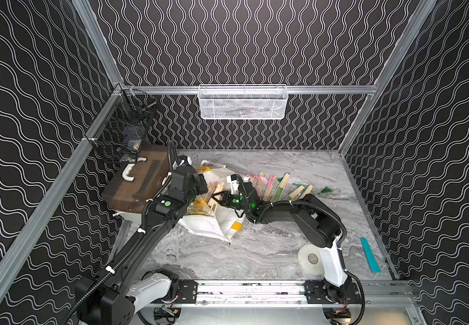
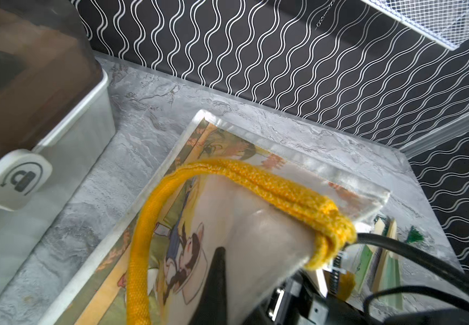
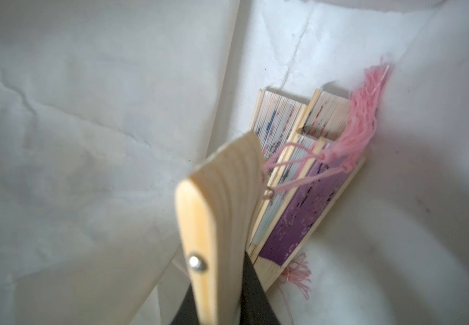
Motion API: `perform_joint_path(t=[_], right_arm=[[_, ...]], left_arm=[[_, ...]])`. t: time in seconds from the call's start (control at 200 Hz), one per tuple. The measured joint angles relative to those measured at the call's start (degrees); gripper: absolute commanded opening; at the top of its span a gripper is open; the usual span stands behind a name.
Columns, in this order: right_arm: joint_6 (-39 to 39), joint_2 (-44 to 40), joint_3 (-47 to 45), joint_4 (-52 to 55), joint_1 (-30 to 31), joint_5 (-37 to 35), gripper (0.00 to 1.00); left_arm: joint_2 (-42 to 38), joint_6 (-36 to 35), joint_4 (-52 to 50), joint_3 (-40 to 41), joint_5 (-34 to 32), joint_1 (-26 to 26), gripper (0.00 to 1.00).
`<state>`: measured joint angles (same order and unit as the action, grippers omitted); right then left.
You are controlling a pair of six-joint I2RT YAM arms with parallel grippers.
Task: Take out the folding fans from the tote bags
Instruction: Pick up the folding fan from the canvas bag.
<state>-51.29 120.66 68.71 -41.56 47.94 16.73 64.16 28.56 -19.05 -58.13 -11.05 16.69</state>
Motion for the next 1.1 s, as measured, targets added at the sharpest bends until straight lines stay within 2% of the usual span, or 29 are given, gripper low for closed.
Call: perform_joint_path(t=[0.486, 0.771, 0.921, 1.031, 1.101], right_arm=[[10.2, -11.5, -6.8, 3.3, 0.7, -5.6, 0.21], [11.7, -11.5, -5.5, 4.4, 0.7, -5.2, 0.27], [11.6, -7.4, -1.4, 4.8, 0.7, -4.7, 0.38], [10.2, -5.4, -0.7, 5.7, 0.6, -4.0, 0.35], [9.7, -4.6, -0.2, 5.9, 0.4, -3.8, 0.27]], left_arm=[[-0.6, -1.5, -1.6, 0.0, -2.6, -0.6, 0.0], [-0.3, -1.4, -1.4, 0.0, -1.4, -0.6, 0.0], [0.6, -0.4, -0.7, 0.0, 1.0, -0.6, 0.0], [0.8, 0.1, -0.2, 0.0, 2.3, -0.6, 0.0], [0.8, 0.2, -0.2, 0.0, 2.7, -0.6, 0.0]])
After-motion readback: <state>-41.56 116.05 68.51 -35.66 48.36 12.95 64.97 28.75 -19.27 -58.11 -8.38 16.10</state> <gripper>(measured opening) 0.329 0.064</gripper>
